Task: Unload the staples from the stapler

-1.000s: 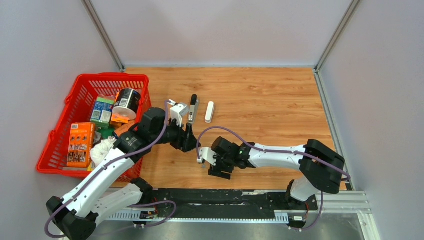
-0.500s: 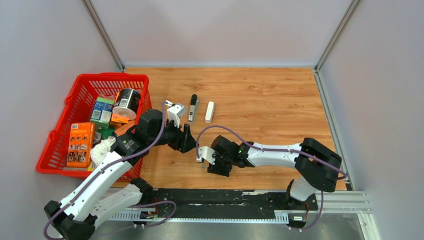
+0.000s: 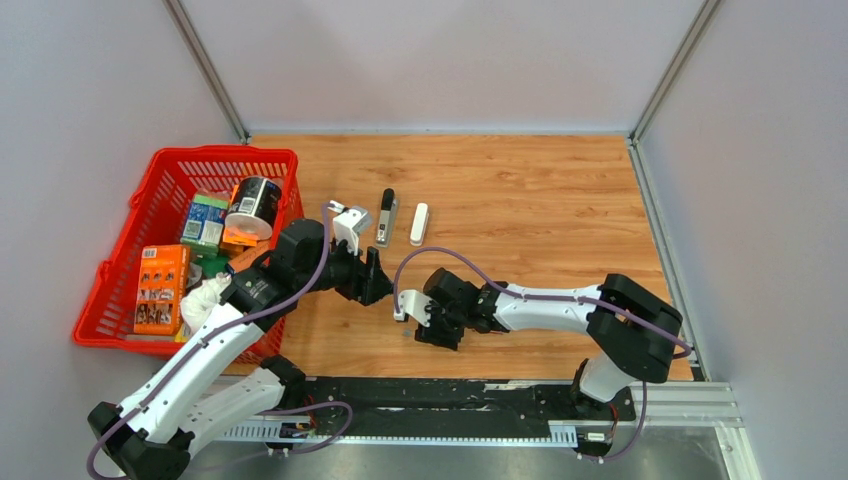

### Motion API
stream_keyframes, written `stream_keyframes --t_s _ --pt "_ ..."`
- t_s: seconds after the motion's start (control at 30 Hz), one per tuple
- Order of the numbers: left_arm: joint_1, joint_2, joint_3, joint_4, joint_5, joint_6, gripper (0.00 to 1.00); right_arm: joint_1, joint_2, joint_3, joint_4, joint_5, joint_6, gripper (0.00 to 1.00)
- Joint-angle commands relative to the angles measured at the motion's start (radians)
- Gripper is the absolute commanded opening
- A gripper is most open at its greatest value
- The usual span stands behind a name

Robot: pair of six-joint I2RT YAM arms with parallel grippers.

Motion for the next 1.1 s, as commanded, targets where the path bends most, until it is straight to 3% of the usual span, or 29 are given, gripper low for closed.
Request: stream_keyframes --t_s 0.0,0.27,0.6,1.07 --pt "0.008 -0.014 0.006 -0.005 0.009 0.022 0.73 -0.006 0.034 -0.01 0.018 0.0 -0.008 0.51" --pt "0.014 -0.014 0.006 -0.011 0.01 0.025 0.73 -0.009 0.048 -0.007 0.015 -0.022 0.018 0.42" --pt "0.017 -0.014 0.007 -0.014 0.01 0.028 0.73 -0.008 0.02 0.003 -0.009 0.003 0.081 0.37" --pt "0.018 -0.018 0.009 -0.014 0.01 0.028 0.73 -0.009 -0.004 0.024 -0.089 0.057 0.105 0.41"
